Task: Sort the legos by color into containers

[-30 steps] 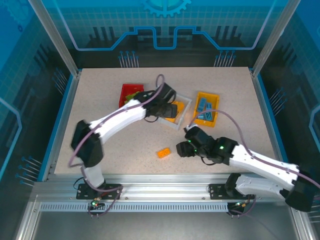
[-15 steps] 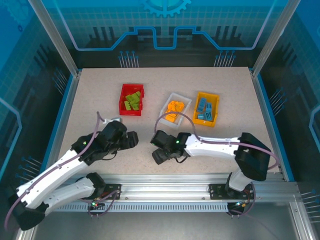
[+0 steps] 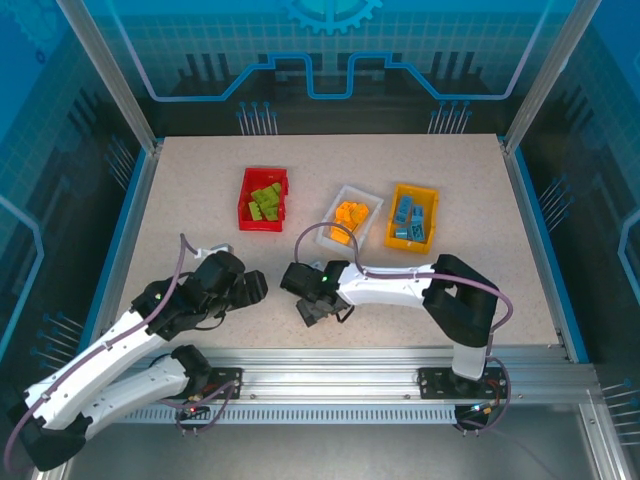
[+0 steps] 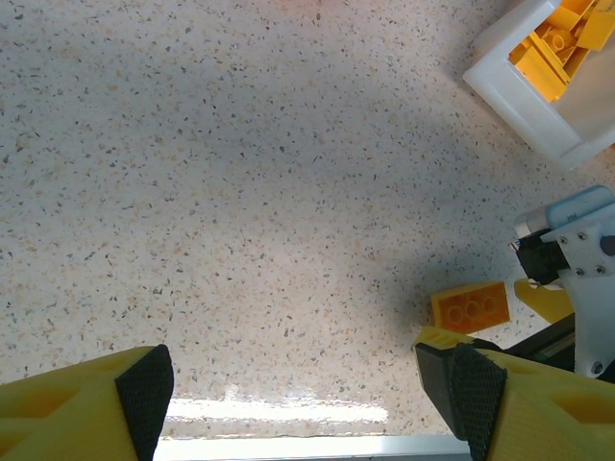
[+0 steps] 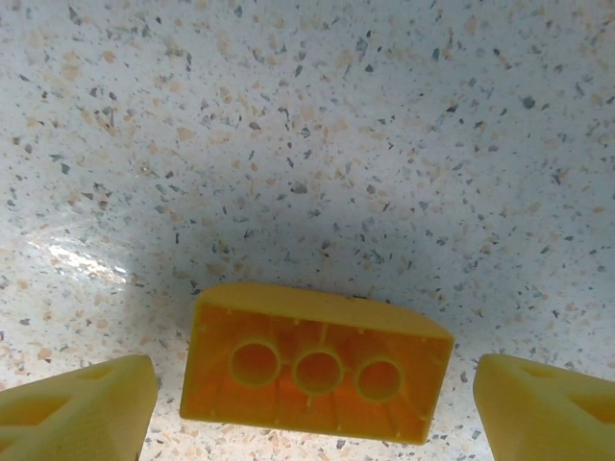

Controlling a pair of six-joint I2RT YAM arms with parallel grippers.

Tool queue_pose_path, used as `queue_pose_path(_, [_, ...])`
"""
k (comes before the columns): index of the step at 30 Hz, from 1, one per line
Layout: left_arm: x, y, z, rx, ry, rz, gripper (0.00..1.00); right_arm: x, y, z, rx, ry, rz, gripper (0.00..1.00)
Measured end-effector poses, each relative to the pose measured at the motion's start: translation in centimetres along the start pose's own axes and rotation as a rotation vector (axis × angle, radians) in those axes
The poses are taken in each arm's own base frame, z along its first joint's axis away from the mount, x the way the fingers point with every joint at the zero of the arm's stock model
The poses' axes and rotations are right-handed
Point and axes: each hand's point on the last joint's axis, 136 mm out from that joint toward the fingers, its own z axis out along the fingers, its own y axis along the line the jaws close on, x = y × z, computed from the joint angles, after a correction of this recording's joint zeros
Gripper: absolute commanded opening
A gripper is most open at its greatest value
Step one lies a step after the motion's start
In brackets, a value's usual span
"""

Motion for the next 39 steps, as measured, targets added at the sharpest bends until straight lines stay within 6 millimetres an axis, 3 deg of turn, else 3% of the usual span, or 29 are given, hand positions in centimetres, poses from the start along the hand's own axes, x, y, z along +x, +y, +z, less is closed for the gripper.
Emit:
queue_pose_path(10, [0.3, -0.1, 0.2, 0.002, 0.017, 0.001, 0.8, 0.2, 0.0, 0.4, 0.022, 0.003, 0.024, 0.85])
queue_pose_path(17, [0.3, -0.2, 0.3, 0.0, 0.019, 0.003, 0.79, 0.7, 0.6, 1.7, 0.002, 0.038, 0.055, 0.76])
queue_pose_path(23, [0.3, -0.6, 0.5, 0.018, 0.018, -0.001, 0.78, 0.5, 0.8, 1.7, -0.009, 0.035, 0.075, 0.66])
queue_pose_path(28, [0.4, -1.2, 0.6, 0.047, 0.028, -0.003, 0.78, 0.0, 0.3, 1.3, 0.004, 0.008, 0.083, 0.63])
queue_pose_path(33, [0.0, -2.4, 0.3, 0.107, 0.012, -0.011, 0.78, -2.6, -2.3, -1.5, 0.005, -0.063, 0.115, 0.63])
queue_pose_path(39, [-0.9, -4.1, 0.0, 0.165, 0.0, -0.013, 0.78, -10.5, -9.2, -4.3, 0.012, -0.18, 0.201, 0.62])
